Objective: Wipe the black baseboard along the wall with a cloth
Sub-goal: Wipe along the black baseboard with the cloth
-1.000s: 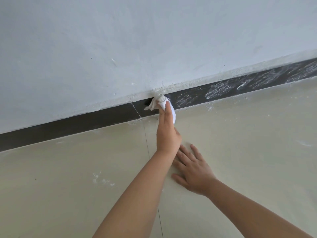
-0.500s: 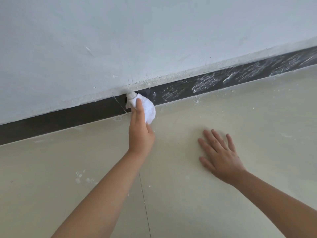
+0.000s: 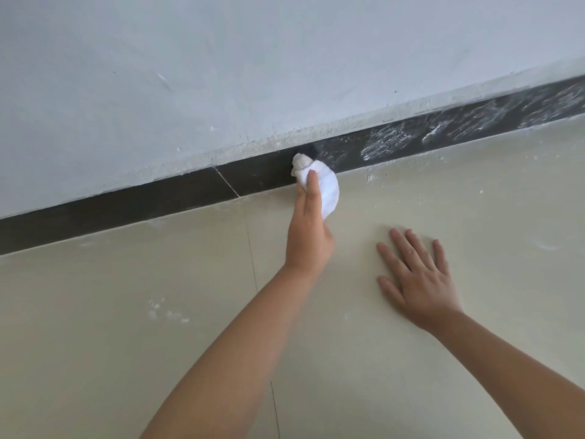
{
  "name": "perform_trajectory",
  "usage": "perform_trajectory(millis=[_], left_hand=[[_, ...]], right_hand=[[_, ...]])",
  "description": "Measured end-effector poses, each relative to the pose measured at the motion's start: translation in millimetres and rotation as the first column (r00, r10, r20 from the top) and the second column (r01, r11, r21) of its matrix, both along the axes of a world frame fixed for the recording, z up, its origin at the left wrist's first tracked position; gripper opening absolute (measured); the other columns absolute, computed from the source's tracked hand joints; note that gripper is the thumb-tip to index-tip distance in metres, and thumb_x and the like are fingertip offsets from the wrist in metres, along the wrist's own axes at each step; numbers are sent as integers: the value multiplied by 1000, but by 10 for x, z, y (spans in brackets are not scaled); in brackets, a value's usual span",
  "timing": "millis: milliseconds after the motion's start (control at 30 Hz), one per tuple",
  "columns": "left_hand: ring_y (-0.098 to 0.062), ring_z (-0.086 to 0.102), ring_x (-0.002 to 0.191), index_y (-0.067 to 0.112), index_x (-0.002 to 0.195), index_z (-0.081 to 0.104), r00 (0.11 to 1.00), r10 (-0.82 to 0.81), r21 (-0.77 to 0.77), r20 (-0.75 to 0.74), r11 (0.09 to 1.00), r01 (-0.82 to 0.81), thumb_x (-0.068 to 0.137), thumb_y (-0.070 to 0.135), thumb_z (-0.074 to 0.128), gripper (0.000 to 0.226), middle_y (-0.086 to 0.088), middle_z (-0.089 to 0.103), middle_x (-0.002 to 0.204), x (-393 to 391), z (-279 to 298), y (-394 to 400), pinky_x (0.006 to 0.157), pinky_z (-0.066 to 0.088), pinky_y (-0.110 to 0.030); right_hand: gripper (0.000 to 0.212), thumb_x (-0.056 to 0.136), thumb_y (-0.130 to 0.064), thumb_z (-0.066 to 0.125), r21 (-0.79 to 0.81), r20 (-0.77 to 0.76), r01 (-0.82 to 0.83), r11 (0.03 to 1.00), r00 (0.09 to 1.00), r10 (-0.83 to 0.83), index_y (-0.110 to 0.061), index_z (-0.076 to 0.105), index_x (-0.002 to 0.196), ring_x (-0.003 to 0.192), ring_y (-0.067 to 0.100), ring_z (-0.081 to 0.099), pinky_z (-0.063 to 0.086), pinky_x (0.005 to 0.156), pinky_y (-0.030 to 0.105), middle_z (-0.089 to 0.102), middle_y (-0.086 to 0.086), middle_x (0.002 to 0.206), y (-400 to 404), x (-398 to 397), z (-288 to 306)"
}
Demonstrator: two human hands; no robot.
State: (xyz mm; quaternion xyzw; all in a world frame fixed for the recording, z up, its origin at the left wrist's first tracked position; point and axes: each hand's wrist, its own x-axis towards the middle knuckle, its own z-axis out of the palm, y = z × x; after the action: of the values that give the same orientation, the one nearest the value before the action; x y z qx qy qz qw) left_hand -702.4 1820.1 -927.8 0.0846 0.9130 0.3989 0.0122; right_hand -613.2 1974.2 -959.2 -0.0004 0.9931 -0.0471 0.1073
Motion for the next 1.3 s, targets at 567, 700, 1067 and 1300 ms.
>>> perform_trajectory(millis=[567, 700, 1067, 1300], left_hand=[[-32, 27, 134, 3, 142, 3, 905, 416, 67, 86, 904, -422, 85, -5, 48, 73, -18, 14, 150, -196, -246, 17, 89, 23, -11], [-32, 29, 134, 4, 142, 6, 967, 228, 66, 114, 969, -236, 84, -5, 48, 72, -18, 18, 149, -128, -270, 155, 95, 23, -16], [-39, 25, 134, -5, 139, 9, 924, 375, 37, -77, 927, -373, 82, -12, 47, 68, -26, 21, 145, 20, -244, -196, 91, 10, -2], [-34, 22, 135, 3, 142, 4, 883, 466, -5, 65, 885, -466, 84, -12, 39, 70, -23, 9, 150, -185, -261, -103, 85, 19, -8]], right_hand=[[77, 94, -49, 1, -17, -27, 4, 1000, 1000, -5, -10, 64, 114, 113, 39, 54, 18, 103, 47, 57, 16, 126, 28, 16, -54], [77, 95, -49, 1, -26, -44, 5, 1000, 999, -6, -9, 64, 114, 113, 40, 54, 16, 99, 45, 57, 17, 126, 40, 11, -57], [75, 95, -48, 1, -27, -30, 21, 999, 999, -22, -13, 65, 114, 114, 37, 54, 17, 100, 45, 57, 14, 127, 45, 3, -44], [75, 95, -48, 1, -13, -15, 28, 1000, 999, -29, -14, 66, 112, 113, 36, 55, 18, 99, 44, 58, 12, 126, 50, -1, -12]])
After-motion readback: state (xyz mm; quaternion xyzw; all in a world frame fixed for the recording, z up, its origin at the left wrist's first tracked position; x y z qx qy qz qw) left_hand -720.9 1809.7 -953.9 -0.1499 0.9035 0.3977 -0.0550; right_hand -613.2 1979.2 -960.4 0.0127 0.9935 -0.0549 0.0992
